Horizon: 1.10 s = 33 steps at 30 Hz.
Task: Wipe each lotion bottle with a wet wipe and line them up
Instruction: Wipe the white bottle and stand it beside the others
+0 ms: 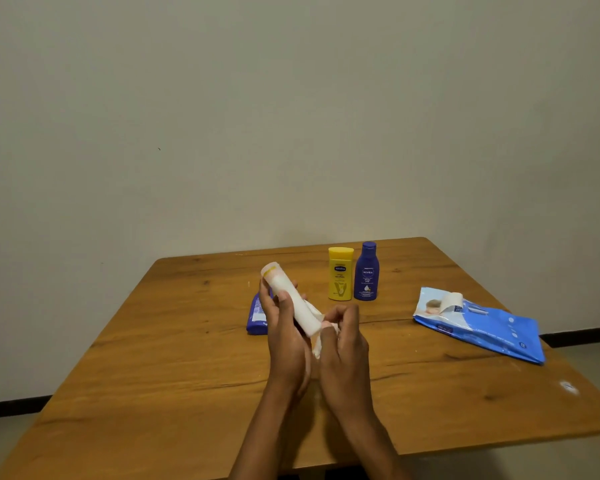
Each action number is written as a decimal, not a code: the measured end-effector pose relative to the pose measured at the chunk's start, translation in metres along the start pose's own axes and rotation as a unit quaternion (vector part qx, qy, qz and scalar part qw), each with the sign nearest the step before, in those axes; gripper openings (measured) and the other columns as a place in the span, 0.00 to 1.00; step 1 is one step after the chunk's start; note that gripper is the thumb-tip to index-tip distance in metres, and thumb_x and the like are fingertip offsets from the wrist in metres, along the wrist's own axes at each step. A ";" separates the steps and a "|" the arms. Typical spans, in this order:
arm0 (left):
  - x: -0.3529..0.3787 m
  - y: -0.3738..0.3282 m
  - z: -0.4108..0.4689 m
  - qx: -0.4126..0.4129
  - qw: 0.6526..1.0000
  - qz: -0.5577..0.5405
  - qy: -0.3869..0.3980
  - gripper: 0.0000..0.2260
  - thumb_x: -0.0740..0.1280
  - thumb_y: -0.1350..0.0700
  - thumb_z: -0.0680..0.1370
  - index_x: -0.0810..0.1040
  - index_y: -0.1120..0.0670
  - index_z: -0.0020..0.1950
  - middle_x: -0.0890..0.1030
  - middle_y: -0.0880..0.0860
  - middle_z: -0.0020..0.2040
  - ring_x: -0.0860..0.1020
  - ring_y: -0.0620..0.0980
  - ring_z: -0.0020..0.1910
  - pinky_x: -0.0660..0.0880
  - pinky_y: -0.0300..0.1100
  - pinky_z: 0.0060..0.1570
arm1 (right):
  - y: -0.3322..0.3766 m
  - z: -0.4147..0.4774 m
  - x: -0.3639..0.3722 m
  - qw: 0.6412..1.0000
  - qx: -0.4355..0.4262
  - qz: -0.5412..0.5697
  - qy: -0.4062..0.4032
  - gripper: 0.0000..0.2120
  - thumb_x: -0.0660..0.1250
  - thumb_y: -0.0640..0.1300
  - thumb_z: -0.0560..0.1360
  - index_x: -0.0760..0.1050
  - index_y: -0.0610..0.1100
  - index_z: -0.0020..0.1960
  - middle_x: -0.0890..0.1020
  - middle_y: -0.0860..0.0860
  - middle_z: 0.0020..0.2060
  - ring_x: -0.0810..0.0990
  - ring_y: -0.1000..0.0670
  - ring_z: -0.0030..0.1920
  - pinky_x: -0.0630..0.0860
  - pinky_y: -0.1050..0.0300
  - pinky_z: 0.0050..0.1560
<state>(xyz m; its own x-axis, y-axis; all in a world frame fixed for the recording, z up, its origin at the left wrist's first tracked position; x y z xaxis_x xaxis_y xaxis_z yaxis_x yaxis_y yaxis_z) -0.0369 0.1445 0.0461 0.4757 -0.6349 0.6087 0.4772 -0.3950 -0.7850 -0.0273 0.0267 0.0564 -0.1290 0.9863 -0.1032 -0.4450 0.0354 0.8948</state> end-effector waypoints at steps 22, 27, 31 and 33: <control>-0.031 0.069 0.100 0.057 0.953 0.292 -0.051 0.29 0.71 0.67 0.76 0.71 0.49 0.74 0.76 0.52 0.70 0.76 0.51 0.67 0.79 0.47 0.60 | -0.113 0.092 0.034 0.982 0.091 -0.162 -0.044 0.13 0.68 0.47 0.77 0.81 0.47 0.61 0.84 0.50 0.54 0.81 0.53 0.51 0.81 0.55 0.49; -0.040 0.087 0.120 0.057 0.948 0.306 -0.066 0.28 0.72 0.68 0.75 0.72 0.49 0.72 0.77 0.52 0.67 0.77 0.50 0.65 0.80 0.49 0.60 | -0.130 0.102 0.040 0.974 0.100 -0.194 -0.057 0.12 0.69 0.47 0.77 0.82 0.46 0.59 0.84 0.49 0.52 0.81 0.52 0.50 0.76 0.62 0.45; -0.042 0.093 0.131 0.064 0.937 0.331 -0.086 0.25 0.72 0.67 0.75 0.73 0.48 0.67 0.78 0.50 0.65 0.78 0.48 0.64 0.80 0.46 0.58 | -0.138 0.109 0.043 0.964 0.129 -0.222 -0.071 0.10 0.69 0.48 0.76 0.82 0.48 0.57 0.84 0.49 0.50 0.82 0.50 0.49 0.72 0.62 0.40; -0.040 0.094 0.135 0.075 0.931 0.349 -0.083 0.24 0.72 0.67 0.75 0.74 0.49 0.66 0.78 0.51 0.65 0.78 0.49 0.63 0.80 0.49 0.59 | -0.143 0.113 0.044 0.961 0.136 -0.227 -0.077 0.09 0.69 0.49 0.76 0.82 0.49 0.55 0.83 0.48 0.49 0.82 0.49 0.47 0.72 0.61 0.38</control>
<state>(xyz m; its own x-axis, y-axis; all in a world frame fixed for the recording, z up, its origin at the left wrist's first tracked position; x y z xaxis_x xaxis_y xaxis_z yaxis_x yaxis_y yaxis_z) 0.0888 0.2225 -0.0370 0.8098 -0.5863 -0.0238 0.1009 0.1791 -0.9786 0.1306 0.0827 -0.0276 0.1659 0.8707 -0.4631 -0.1730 0.4880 0.8555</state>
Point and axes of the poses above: each hand's wrist, its own z-axis towards the middle knuckle, its own x-axis out of the palm, y = z × x, the point moved 8 cm from there along z, towards the middle knuckle
